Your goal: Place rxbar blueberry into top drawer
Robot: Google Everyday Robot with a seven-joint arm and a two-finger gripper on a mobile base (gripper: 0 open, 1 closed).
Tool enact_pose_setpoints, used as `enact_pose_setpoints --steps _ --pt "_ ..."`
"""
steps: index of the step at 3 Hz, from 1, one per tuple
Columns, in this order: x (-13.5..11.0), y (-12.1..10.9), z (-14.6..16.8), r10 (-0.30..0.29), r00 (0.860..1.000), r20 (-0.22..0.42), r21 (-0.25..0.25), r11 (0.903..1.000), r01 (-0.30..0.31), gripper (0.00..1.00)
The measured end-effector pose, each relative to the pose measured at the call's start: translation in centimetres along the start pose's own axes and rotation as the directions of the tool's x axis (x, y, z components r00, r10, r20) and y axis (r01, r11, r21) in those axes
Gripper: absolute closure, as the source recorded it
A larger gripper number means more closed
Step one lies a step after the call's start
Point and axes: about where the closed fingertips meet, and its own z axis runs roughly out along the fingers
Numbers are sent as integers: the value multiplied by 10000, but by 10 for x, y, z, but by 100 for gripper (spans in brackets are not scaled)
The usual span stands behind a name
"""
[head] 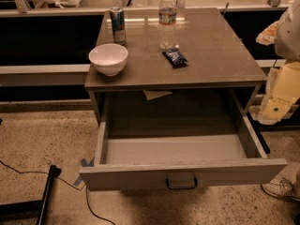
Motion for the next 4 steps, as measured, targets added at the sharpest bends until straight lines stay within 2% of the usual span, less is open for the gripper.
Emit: enact_pose_setpoints --steps 1,2,3,4 --pt "0 0 0 1 10000 2 1 10000 -1 0" --pt "-7 -23 13 298 9963 805 183 9993 -314 0" --pt "-10 -90 36 830 9830 1637 850 9916 -979 0" --pt "-6 -189 69 1623 9296 3309 1669 9595 -2269 0"
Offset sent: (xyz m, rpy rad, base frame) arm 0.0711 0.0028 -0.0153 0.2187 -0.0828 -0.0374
